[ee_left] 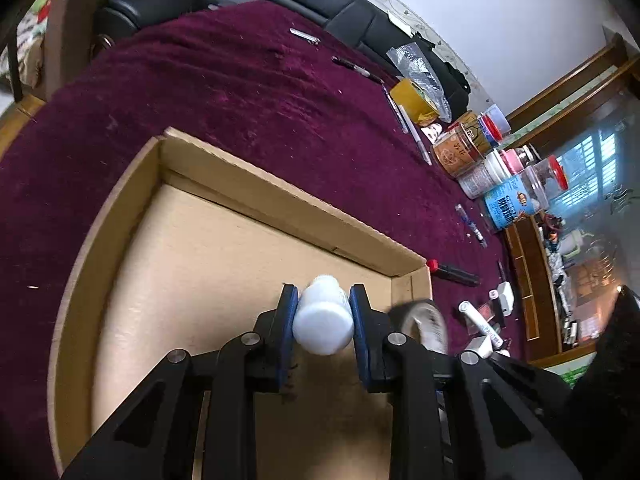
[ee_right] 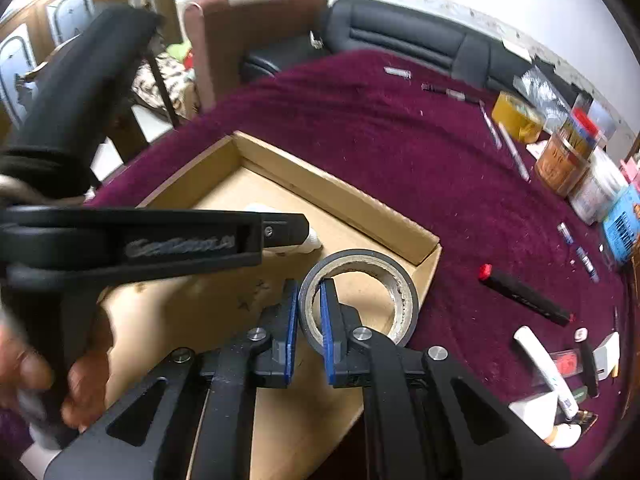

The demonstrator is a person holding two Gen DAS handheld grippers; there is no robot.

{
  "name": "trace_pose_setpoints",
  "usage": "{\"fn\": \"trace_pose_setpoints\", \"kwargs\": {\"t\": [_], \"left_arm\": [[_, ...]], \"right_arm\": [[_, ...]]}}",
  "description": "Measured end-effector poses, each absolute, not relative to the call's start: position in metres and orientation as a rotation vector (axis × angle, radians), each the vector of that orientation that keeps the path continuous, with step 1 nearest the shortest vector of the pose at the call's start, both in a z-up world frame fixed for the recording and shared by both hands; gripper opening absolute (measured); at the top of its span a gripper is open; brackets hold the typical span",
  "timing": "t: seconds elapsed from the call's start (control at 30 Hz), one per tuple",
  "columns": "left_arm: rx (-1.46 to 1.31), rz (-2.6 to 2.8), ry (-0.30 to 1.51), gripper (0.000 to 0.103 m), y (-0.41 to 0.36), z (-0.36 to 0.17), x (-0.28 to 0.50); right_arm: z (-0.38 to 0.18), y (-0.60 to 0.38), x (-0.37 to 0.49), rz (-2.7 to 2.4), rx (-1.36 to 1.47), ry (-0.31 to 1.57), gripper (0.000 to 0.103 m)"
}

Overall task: Organize rigid objects
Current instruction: 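Carry bottle and tape into the cardboard box and open both tools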

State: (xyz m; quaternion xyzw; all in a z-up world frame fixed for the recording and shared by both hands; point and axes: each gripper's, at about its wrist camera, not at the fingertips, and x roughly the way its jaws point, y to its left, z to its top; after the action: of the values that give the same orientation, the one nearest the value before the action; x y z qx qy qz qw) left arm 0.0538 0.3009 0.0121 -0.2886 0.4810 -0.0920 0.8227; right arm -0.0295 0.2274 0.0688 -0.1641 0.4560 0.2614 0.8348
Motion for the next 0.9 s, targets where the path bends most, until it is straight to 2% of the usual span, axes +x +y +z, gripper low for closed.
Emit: {"fn": "trace_pose_setpoints", "kwargs": {"t": [0.17, 0.23, 0.3, 0.37, 0.43, 0.63, 0.7, 0.77, 0.8, 0.83, 0.9], "left_arm": [[-0.623, -0.212, 1.028, 0.024, 0.297, 0.011, 0.057], [-0.655, -0.212, 1.025, 0.038, 0.300, 0.011, 0.056], [-0.703, -0.211, 1.010, 0.053, 0.307, 0.013, 0.054], [-0.742, -0.205, 0.996, 0.053, 0.313, 0.015, 0.050], [-0.752, -0.188, 0.991, 0.053, 0.316, 0.020, 0.045], [-0.612, -0.152, 0.896, 0.055, 0.295, 0.068, 0.001], [-0.557, -0.137, 0.857, 0.070, 0.279, 0.084, -0.017], [-0.516, -0.142, 0.804, 0.077, 0.259, 0.099, -0.034], [-0.488, -0.166, 0.776, 0.081, 0.243, 0.107, -0.046], [-0.471, -0.186, 0.766, 0.081, 0.231, 0.110, -0.053], [-0.451, -0.223, 0.769, 0.081, 0.208, 0.112, -0.060]], "right_arm": [[0.058, 0.229, -0.014, 0.530, -0.332, 0.998, 0.009], [0.057, 0.229, -0.013, 0.528, -0.343, 0.999, 0.010], [0.060, 0.227, -0.013, 0.523, -0.339, 0.992, 0.018], [0.066, 0.223, -0.013, 0.507, -0.335, 0.974, 0.034], [0.075, 0.217, -0.014, 0.493, -0.325, 0.948, 0.041], [0.144, 0.154, -0.047, 0.418, -0.227, 0.752, 0.042], [0.170, 0.122, -0.068, 0.336, -0.216, 0.627, 0.054], [0.187, 0.087, -0.091, 0.235, -0.204, 0.477, 0.101], [0.189, 0.066, -0.101, 0.203, -0.195, 0.379, 0.103], [0.186, 0.050, -0.106, 0.175, -0.193, 0.341, 0.103], [0.173, 0.014, -0.098, 0.111, -0.201, 0.440, 0.103]]}}
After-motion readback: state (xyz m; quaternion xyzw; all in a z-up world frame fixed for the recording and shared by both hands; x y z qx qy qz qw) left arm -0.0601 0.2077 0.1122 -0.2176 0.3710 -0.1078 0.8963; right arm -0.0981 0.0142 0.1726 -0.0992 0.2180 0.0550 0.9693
